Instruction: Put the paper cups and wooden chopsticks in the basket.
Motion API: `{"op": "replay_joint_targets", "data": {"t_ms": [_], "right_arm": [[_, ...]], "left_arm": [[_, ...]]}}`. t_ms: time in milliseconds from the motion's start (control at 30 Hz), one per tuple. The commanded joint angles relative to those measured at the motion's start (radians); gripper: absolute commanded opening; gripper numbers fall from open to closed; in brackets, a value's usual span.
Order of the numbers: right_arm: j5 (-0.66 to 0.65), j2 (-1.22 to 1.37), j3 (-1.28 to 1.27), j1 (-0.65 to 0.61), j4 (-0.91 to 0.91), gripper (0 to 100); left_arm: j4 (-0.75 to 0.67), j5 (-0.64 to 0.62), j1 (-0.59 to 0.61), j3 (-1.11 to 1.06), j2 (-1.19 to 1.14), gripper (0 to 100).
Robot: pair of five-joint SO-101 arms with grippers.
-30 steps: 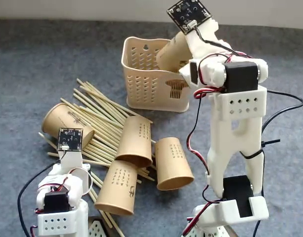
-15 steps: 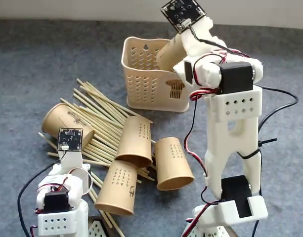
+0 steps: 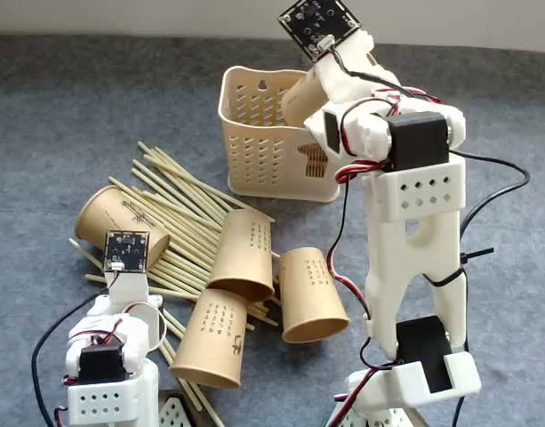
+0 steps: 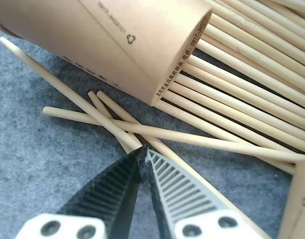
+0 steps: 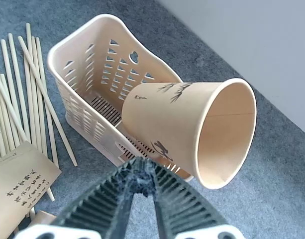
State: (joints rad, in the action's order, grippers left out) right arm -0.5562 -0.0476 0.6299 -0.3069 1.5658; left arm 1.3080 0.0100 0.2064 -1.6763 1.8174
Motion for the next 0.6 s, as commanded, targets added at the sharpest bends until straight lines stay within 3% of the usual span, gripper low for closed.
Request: {"op": "replay_joint_targets", "data": {"t_ms": [0, 133, 267, 567], "right_arm": [[0.008, -0.018, 0.05, 0.019, -0.022, 5.9], [0.029, -0.008, 0.042, 0.058, -0.062, 15.3], [0.101, -0.012, 0.042, 0.105, -0.117, 15.6], [0.106, -0.007, 0.022, 0.107, -0.159, 15.9]], "left_arm": [[0.006, -0.008, 0.001, -0.019, 0.007, 1], [0.006, -0.008, 0.001, -0.019, 0.007, 1], [0.006, -0.008, 0.001, -0.019, 0.007, 1], [0.006, -0.008, 0.001, -0.019, 0.007, 1]]}}
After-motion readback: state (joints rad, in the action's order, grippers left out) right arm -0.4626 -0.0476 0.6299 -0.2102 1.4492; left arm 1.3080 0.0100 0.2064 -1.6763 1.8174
